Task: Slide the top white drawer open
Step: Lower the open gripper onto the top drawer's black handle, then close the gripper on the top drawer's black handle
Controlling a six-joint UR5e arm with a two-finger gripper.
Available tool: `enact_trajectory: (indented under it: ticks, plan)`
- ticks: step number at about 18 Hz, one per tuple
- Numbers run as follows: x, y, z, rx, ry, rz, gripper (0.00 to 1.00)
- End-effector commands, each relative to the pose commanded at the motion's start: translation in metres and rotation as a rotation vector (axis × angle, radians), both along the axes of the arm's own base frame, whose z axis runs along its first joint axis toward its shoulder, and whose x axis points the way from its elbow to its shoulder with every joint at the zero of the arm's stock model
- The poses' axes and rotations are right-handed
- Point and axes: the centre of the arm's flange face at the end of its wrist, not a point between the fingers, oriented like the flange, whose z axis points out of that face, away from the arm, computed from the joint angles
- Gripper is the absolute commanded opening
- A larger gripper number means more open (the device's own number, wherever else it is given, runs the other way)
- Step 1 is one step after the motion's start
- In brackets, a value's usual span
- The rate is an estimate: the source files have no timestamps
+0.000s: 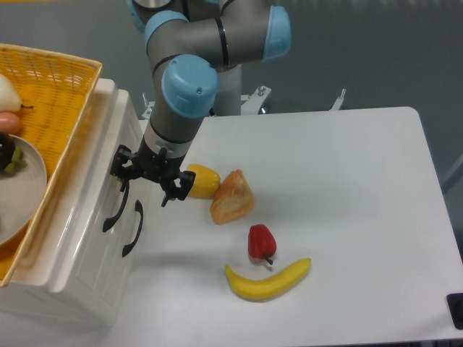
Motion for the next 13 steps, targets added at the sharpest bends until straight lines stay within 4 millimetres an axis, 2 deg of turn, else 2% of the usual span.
enact_trajectory:
  ticks: [3, 13]
  plan:
    - [0.0011, 0.0003, -0.0023, -0.005, -0.006, 0.005, 0.74]
    - [0.0052, 0.0067, -0.0086, -0.011, -0.014, -0.003, 0.73]
